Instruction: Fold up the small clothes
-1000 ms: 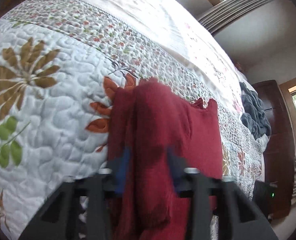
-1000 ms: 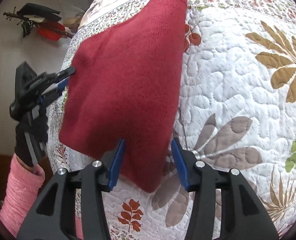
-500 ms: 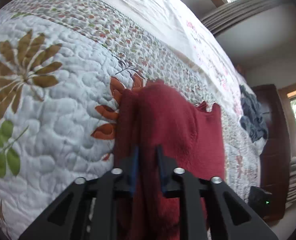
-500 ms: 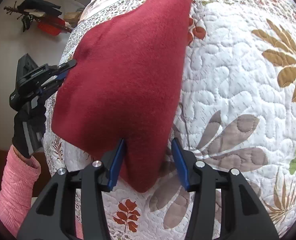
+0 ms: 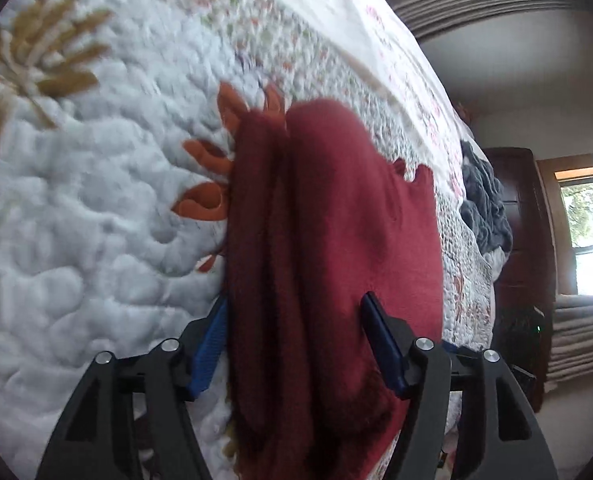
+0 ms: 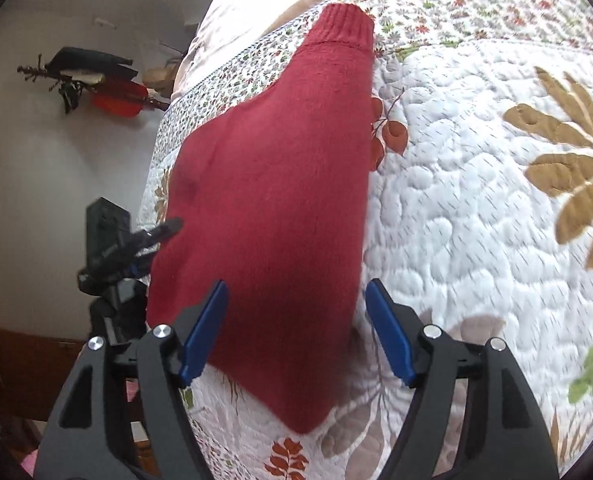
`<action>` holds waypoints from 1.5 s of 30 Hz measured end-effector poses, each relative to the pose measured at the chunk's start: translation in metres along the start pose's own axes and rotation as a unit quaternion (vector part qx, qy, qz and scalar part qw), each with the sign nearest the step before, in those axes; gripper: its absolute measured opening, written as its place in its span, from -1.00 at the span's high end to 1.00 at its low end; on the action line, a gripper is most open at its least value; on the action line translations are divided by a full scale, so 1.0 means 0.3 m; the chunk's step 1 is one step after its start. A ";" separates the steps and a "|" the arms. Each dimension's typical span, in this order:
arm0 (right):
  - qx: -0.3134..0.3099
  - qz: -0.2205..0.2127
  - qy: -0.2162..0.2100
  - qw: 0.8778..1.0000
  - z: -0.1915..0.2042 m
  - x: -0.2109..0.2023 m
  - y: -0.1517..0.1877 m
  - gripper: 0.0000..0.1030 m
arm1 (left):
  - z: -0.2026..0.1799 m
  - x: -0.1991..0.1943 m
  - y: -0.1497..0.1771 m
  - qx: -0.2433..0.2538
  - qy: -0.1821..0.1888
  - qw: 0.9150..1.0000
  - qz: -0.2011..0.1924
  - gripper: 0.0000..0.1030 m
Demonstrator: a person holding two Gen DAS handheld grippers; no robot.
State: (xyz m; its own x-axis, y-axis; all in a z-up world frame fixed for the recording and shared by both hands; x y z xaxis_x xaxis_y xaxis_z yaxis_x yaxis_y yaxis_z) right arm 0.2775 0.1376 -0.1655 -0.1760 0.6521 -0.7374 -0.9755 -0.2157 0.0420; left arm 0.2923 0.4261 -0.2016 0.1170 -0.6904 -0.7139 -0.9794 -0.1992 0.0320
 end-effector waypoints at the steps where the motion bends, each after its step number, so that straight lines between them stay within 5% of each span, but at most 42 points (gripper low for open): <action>1: 0.003 0.002 -0.009 1.000 -0.013 0.009 -0.017 -0.39 | -0.003 0.011 -0.005 0.003 0.010 1.000 0.002 -0.30; 4: 0.016 0.005 -0.039 0.999 -0.037 0.042 -0.061 -0.42 | -0.039 0.052 -0.024 0.018 0.050 0.999 0.012 -0.37; 10: 0.040 0.015 -0.080 0.996 -0.062 0.140 -0.141 -0.40 | -0.099 0.133 -0.050 0.048 0.030 0.997 0.046 -0.43; 12: 0.040 0.009 -0.072 0.997 -0.056 0.145 -0.150 -0.13 | -0.110 0.143 -0.047 0.057 0.008 0.997 0.043 0.08; 15: 0.030 0.001 -0.067 0.997 -0.029 0.111 -0.130 0.14 | -0.123 0.130 -0.030 0.050 0.030 0.998 0.029 0.26; 18: 0.022 -0.007 -0.064 0.998 0.003 0.048 -0.095 0.19 | -0.166 0.108 0.010 0.058 0.037 0.998 0.014 0.30; 25: -0.013 -0.015 -0.062 0.998 0.021 -0.181 0.132 0.19 | -0.367 0.072 0.248 0.088 0.087 0.992 0.005 0.30; 33: -0.018 -0.017 -0.063 0.998 -0.055 -0.353 0.475 0.17 | -0.543 0.160 0.591 0.124 0.096 0.988 0.011 0.30; 39: 0.014 -0.009 -0.056 0.998 -0.185 -0.310 0.628 0.17 | -0.513 0.313 0.747 0.104 0.082 0.991 0.036 0.30; 45: 0.049 0.008 -0.025 0.998 -0.330 -0.188 0.711 0.08 | -0.407 0.436 0.822 0.089 0.028 0.994 0.060 0.26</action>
State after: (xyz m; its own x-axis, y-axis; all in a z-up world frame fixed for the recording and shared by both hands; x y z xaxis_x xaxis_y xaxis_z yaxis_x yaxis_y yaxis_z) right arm 0.0923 -0.0170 -0.1817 -0.1959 0.6857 -0.7010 -0.9803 -0.1561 0.1213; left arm 0.0862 0.2018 -0.2018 0.0014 -0.7406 -0.6720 -0.9999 0.0100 -0.0131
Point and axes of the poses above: each gripper's, at about its wrist camera, not at the fingertips, and x roughly the way its jaws point, z to its left, y to its underside, the point moved 6 cm from there along x, roughly the way its jaws point, and after that the axes turned 12 degrees about z, right-handed, at the moved point
